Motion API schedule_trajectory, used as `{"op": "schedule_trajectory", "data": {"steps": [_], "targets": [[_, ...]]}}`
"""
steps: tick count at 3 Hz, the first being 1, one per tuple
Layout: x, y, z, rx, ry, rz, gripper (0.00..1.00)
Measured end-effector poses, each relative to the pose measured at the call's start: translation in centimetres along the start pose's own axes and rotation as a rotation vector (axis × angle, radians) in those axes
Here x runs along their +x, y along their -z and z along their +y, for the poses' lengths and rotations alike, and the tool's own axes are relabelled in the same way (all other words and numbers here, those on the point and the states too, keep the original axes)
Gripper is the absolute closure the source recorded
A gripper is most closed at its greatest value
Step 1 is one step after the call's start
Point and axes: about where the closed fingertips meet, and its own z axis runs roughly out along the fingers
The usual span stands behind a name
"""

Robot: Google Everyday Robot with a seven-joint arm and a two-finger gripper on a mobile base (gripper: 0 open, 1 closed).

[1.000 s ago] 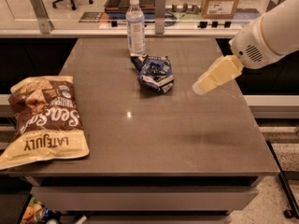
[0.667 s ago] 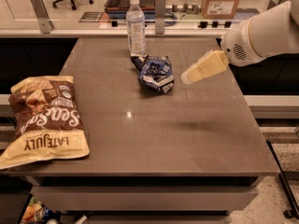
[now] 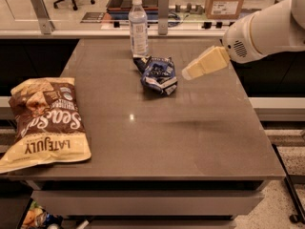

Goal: Move blue chip bag near brown chip bag

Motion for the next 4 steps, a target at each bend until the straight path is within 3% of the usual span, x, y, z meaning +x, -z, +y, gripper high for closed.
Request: {"op": "schedule_trajectory", "data": {"steps": [2,3,4], "targets": [[0.4,-6.6,5.2,-0.102,0.039,0.086,0.0],[0.6,-9.1,7.0,-0.124,0.054,0.109,0.0],[0.2,-11.4,7.4,-0.107,0.049,0.088,0.0]]}}
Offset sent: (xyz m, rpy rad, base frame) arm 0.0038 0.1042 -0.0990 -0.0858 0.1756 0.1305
